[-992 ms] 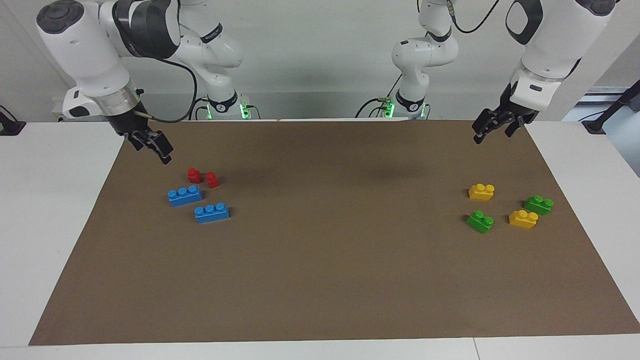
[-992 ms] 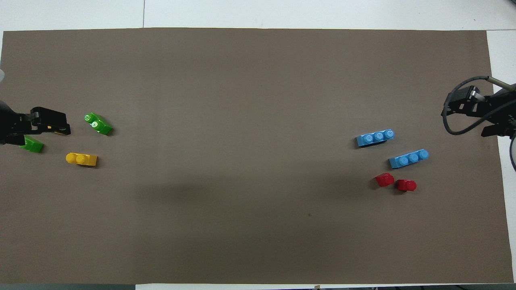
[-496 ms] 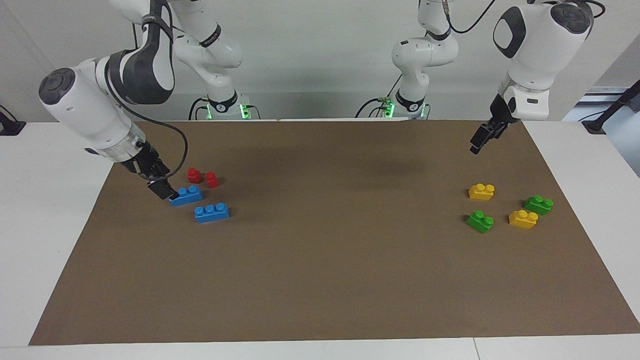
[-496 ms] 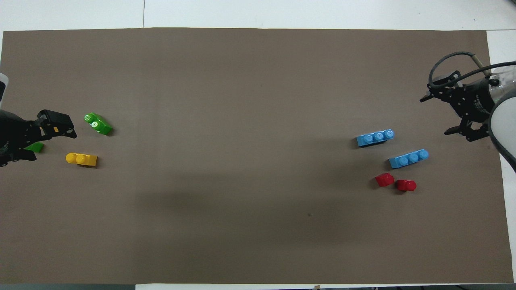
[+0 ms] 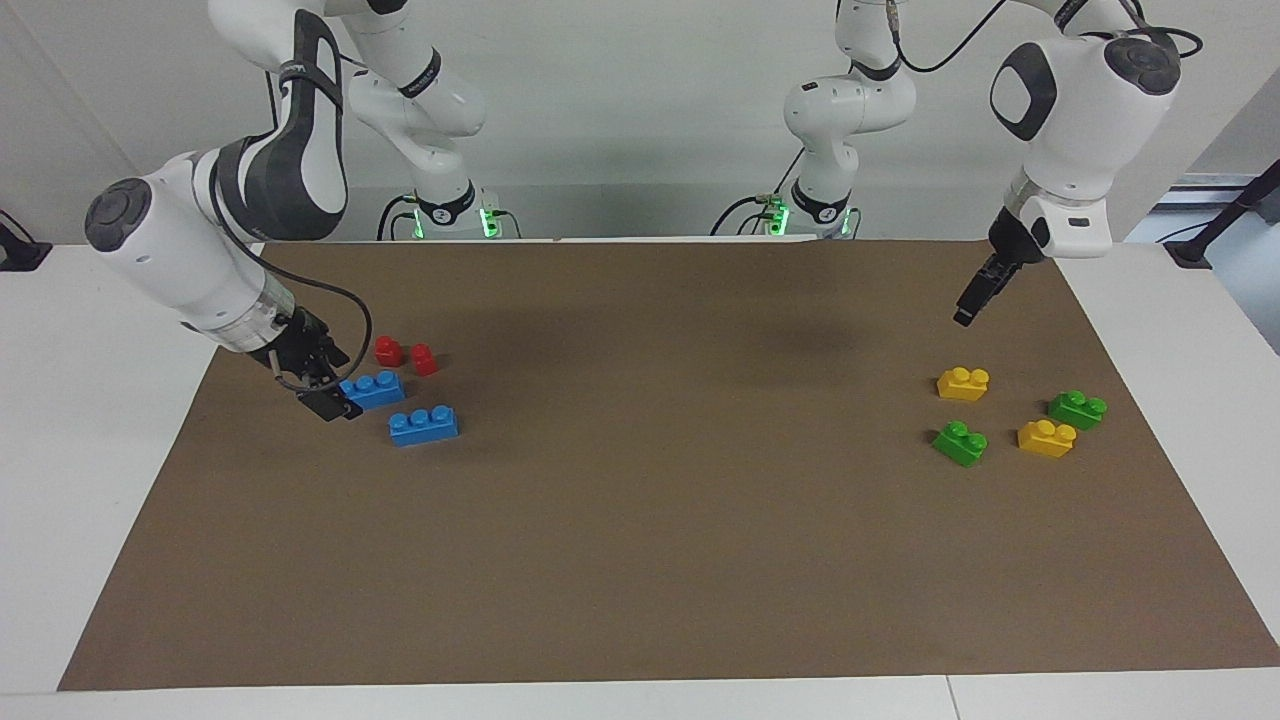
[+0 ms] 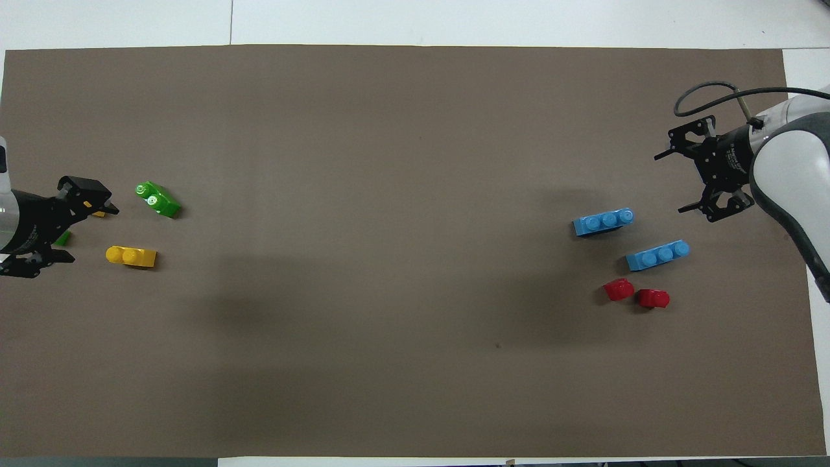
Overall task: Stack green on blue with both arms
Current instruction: 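Move the left gripper over the green brick while the right gripper approaches the blue brick, then lower and close the left gripper on the green brick while the right grasps blue, then lift the green brick with the left gripper while the right gripper carries blue inward, then press the green brick onto the blue brick end with the left gripper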
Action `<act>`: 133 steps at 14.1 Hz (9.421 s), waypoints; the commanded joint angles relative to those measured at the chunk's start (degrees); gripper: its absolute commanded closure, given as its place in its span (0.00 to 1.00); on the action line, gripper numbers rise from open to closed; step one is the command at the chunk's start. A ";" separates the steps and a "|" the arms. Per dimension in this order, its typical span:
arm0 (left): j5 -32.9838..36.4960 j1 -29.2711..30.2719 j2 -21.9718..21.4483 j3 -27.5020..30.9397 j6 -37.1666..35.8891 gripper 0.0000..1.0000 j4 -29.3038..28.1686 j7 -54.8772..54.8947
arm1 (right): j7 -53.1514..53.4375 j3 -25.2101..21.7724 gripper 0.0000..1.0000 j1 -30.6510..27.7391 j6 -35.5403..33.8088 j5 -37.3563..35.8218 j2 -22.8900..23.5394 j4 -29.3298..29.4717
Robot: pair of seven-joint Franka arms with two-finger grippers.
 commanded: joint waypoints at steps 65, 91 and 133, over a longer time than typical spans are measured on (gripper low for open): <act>-0.31 -10.56 11.00 -0.62 -0.92 1.00 9.41 -41.76 | 24.05 0.98 1.00 22.48 11.37 16.29 -3.74 -8.80; 5.05 -36.94 -0.69 -0.79 17.43 1.00 -12.56 -89.33 | 37.94 0.98 1.00 44.99 47.42 25.96 1.17 -24.46; 9.89 -44.50 8.36 -1.06 29.92 1.00 -17.66 -96.37 | 46.65 -0.25 1.00 44.82 43.82 13.48 0.47 -27.27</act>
